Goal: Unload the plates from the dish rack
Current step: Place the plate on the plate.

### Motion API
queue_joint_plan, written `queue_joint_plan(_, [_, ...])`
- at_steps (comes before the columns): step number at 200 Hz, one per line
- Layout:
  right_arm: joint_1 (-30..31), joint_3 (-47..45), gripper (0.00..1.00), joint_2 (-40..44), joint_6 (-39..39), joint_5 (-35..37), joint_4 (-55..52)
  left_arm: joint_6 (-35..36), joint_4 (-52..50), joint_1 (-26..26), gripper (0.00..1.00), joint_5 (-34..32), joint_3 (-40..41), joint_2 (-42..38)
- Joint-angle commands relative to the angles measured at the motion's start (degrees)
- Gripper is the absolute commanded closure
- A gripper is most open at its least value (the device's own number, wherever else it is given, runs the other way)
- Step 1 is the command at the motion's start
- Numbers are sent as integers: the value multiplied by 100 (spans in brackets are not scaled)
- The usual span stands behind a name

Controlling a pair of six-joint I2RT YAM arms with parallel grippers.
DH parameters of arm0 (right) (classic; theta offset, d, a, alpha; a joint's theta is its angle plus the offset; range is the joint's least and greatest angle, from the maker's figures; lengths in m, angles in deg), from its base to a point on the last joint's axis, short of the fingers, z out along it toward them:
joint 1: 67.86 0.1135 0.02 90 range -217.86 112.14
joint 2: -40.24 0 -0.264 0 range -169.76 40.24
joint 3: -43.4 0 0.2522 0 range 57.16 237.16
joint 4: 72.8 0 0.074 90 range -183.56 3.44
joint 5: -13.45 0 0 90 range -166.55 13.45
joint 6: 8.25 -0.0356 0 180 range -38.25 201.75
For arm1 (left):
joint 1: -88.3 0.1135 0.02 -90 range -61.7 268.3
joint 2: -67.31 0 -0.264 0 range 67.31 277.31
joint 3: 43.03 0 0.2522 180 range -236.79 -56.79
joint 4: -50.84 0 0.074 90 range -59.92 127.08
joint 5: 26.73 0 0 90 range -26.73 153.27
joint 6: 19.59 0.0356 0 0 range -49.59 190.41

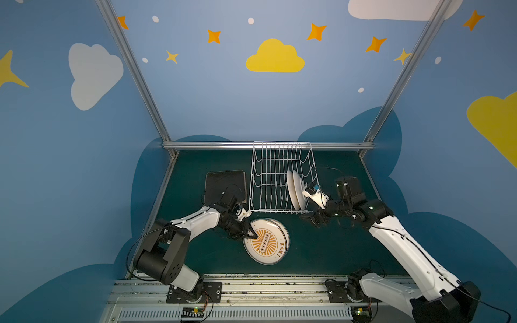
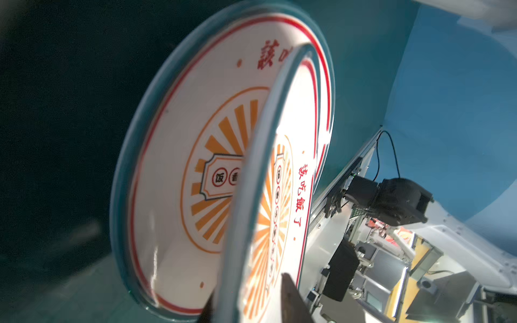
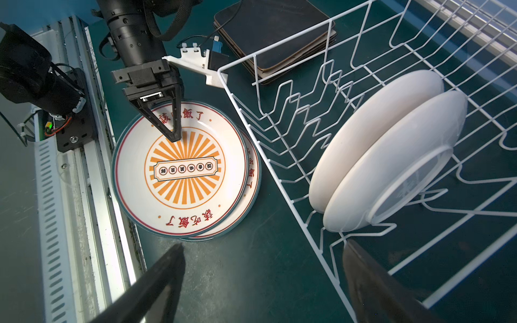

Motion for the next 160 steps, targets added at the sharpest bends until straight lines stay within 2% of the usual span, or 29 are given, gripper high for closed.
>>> queue_joint_plan(1, [46,38,12,-83,86,14,-177,89,-81,-12,51,-9,-140,7])
queue_joint_plan(18, [62,74,12,-124,81,22,-174,117,-141,-3,43,-89,-136,12])
queue_joint_plan(67, [101,170,12,-260,48,128,-151,165,-339,0,31,-328,-192,126])
queue_joint_plan(110, [146,157,12,-216,4,184,-56,199,-734,-6,9,-931,-336,7])
queue_joint_plan(160, [166,178,12,-225,2,203,-6,104,-764,7,0,-1185,-322,-199])
